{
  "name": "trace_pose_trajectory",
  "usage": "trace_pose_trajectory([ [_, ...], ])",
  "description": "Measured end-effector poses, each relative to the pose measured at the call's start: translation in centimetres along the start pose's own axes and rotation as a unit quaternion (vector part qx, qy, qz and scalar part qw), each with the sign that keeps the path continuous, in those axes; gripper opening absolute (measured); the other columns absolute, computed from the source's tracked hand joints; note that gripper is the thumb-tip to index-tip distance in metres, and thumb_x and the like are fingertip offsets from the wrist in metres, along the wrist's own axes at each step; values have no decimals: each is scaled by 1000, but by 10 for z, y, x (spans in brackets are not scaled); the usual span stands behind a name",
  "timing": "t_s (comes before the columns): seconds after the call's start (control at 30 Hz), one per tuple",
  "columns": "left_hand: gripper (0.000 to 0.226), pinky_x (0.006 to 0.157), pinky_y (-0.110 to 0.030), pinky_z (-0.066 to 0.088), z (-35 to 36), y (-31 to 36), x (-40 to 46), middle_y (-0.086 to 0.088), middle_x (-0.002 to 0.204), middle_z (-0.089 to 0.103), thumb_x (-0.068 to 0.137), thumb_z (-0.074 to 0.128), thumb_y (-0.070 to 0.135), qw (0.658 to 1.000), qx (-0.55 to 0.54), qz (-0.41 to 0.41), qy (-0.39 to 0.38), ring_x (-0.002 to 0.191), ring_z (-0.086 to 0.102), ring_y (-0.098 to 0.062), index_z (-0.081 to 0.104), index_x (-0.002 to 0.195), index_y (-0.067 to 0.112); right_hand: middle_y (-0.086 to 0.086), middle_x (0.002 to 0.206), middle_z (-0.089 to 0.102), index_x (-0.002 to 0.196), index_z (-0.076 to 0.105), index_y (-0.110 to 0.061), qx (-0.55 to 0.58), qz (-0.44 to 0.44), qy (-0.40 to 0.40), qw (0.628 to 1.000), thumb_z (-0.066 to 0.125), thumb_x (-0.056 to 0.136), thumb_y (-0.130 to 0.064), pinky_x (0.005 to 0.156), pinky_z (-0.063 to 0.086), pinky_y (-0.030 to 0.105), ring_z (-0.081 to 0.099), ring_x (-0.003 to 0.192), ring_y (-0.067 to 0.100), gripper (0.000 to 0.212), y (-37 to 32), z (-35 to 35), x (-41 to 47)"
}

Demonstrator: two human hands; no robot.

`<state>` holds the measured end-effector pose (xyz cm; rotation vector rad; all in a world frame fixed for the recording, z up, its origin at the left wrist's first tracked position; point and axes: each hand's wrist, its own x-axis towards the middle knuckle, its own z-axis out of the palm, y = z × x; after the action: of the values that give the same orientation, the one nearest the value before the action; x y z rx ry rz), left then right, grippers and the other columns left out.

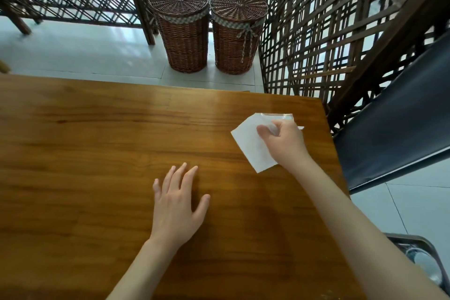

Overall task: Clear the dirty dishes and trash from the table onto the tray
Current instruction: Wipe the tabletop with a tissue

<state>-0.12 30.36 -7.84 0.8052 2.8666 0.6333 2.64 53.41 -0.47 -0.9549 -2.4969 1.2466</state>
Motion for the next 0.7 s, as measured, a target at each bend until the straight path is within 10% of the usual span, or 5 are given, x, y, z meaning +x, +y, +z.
trace_pose_trajectory([
  [0.2,63,114,-47,3,-6,-22,-12,3,152,31,87,50,54,999,19,-26,-5,144,16,-18,34,143,30,1,94,58,114,59,-9,-71,83,-73,991,61,87,-24,59,42,22,59,90,19,31,23,34,-9],
  [0.43,62,113,-48,6,-7,-30,-23,0,149,37,85,55,52,999,14,-32,5,141,24,-21,40,140,28,9,104,61,110,60,-14,-306,-109,164,931,75,74,-9,73,49,31,56,97,26,39,26,43,-28],
  [0.6,62,112,-49,7,-6,-40,-33,-1,147,40,83,58,51,999,20,-46,5,140,26,-22,43,138,27,1,114,58,115,61,-16,-273,-127,-36,953,66,85,-29,83,48,28,52,107,19,33,28,69,-41],
  [0.7,63,112,-49,7,-9,-48,-39,0,148,39,84,58,52,998,20,-55,4,141,25,-22,42,139,27,2,111,59,110,65,-15,-287,-126,-27,949,61,88,-32,81,48,25,51,101,16,28,32,82,-43],
])
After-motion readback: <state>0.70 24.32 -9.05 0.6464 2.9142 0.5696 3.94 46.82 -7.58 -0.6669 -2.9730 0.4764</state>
